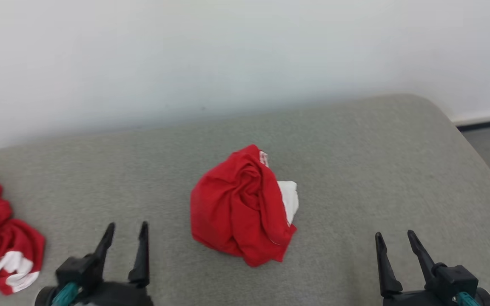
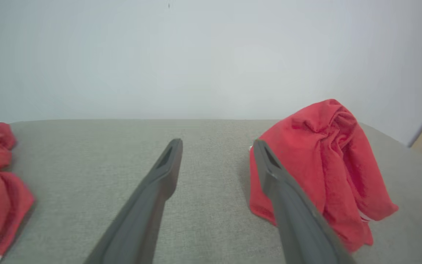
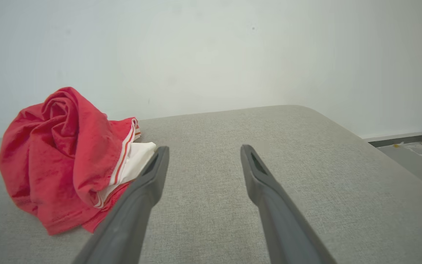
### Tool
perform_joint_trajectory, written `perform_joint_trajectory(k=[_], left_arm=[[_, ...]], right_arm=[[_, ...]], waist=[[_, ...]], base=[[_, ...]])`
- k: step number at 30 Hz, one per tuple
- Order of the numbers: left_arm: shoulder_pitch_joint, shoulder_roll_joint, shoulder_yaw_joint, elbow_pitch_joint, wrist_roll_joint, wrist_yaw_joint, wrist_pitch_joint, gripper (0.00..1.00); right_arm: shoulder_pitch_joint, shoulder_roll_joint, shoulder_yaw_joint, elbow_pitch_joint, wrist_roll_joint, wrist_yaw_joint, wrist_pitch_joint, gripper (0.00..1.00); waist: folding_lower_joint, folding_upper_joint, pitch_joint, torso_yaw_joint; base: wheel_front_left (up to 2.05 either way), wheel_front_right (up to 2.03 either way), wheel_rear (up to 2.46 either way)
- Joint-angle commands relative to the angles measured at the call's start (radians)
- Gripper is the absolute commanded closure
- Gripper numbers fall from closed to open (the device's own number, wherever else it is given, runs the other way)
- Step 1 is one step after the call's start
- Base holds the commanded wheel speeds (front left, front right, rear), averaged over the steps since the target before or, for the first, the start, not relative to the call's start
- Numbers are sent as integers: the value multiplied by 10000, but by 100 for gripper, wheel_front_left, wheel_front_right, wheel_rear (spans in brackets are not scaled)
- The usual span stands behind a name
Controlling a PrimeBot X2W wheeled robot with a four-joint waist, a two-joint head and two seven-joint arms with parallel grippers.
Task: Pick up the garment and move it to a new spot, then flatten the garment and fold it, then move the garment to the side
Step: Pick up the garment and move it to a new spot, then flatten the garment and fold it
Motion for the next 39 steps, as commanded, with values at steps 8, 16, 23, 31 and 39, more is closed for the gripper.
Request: perform_joint_trajectory(k=[8,16,23,31,39], left_arm=[[2198,-179,1261,-1585,565,-46,-30,0],[2628,-665,2134,-1566,1092,-794,-30,0],[2449,-951,2503,-1436,1450,-1162,-32,0],[2390,-1114,2610,-1316,1668,-1363,-31,0],[2150,-1187,2566,-1511,1783,-1444,-31,0]], right_arm=[[385,-23,372,300,-219,-25,-285,0],[414,-146,613,687,-60,-25,-413,0],[276,-135,584,782,-94,-25,-440,0],[64,-91,474,855,-113,-25,-431,0],[-1669,-190,1115,1349,94,-25,802,0]], waist=[[0,0,-954,1196],[0,0,-819,1136],[0,0,-698,1022],[0,0,-586,1019],[0,0,-20,1101]], base=[[0,0,0],[0,0,0],[0,0,0],[0,0,0],[0,0,0]])
